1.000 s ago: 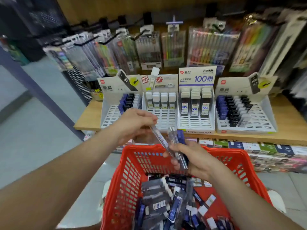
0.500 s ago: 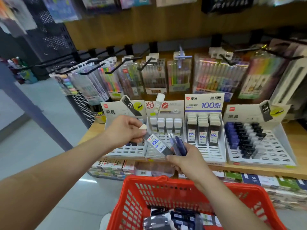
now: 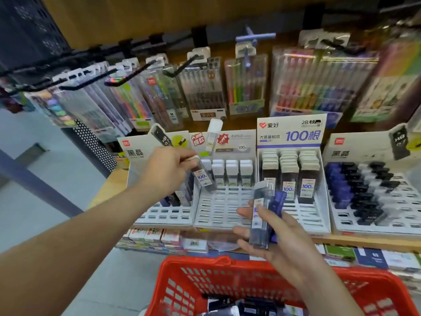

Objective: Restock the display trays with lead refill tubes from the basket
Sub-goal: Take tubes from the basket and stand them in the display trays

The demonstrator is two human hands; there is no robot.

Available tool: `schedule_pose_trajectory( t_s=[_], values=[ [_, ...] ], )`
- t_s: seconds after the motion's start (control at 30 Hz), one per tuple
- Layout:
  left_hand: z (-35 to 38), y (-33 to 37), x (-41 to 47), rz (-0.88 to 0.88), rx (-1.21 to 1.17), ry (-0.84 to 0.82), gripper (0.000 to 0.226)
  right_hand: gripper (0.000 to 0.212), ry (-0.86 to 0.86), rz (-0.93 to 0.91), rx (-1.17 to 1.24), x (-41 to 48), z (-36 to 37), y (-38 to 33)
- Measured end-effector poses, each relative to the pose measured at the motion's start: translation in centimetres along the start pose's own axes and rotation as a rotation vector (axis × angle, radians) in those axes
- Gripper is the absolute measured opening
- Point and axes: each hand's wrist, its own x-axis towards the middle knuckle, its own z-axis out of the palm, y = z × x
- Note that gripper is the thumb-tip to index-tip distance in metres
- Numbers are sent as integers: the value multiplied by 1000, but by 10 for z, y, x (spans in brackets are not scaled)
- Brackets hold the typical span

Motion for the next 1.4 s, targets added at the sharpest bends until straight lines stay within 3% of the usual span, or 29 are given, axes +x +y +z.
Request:
schedule_pose_trajectory(
  t_s=[0.27,0.47,0.63,1.0,1.4],
  values=[
    [23,64,-4,131,-318,-53,8,11,328,-208,-24,-18,-46,-32],
    [56,103,-10,299,-245,-82,7,14,467,-421,13,-28,-81,-50],
    [77,122,-2,287,-244,-85,11,8,544,-474,27,-29,-99,-53],
    [99,149,5,371,-145,-179,24,7,596,-464,38,-28,-117,-50],
    [107,155,9,469,-35,-232,20,2,550,-458,56,-30,-121,-50]
  ],
)
